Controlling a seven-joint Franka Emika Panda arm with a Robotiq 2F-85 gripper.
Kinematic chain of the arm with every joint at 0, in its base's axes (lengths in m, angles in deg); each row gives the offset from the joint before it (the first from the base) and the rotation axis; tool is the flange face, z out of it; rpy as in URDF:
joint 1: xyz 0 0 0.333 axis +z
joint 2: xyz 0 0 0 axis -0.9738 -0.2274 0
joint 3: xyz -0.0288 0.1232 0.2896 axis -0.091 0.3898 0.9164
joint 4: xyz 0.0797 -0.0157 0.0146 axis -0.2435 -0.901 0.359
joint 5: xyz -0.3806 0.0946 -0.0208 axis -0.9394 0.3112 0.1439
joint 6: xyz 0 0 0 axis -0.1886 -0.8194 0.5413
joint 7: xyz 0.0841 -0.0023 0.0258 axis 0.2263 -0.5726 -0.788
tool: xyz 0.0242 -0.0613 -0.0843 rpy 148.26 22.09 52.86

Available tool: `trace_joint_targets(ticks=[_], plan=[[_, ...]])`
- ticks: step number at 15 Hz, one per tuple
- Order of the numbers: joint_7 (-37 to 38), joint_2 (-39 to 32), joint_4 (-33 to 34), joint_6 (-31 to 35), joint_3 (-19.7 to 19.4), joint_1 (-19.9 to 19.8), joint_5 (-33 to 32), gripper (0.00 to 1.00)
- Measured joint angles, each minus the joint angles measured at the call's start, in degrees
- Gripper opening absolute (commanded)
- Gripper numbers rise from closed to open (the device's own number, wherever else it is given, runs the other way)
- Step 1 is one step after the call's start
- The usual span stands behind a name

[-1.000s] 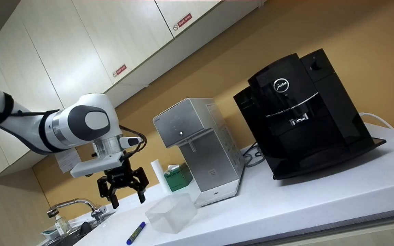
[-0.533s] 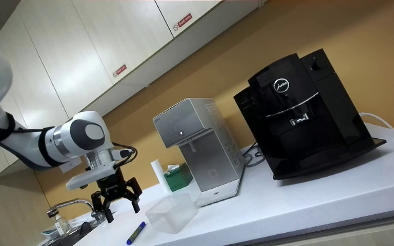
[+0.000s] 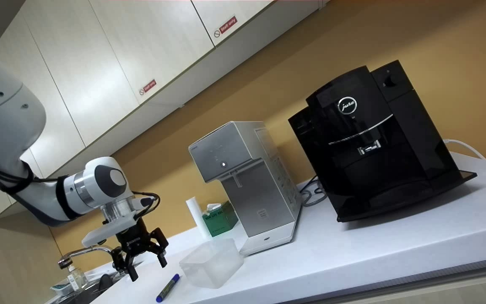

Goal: Put the marker in the bowl

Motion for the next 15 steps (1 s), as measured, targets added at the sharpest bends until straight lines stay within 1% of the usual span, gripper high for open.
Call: trace_joint_targets(ticks=[3, 9, 12, 15], plan=[[1.83, -2.8, 2.42, 2.34, 0.12, 1.42, -1.2, 1.0], [1.53, -3.55, 2.97, 3.02, 0.06, 1.61, -1.25, 1.0], [2.63, -5.14, 2.98, 7.84, 0.04, 2.63, -3.35, 1.0], [7.24, -7.6, 3.22, 13.48, -0.86, 4.74, -8.09, 1.0]])
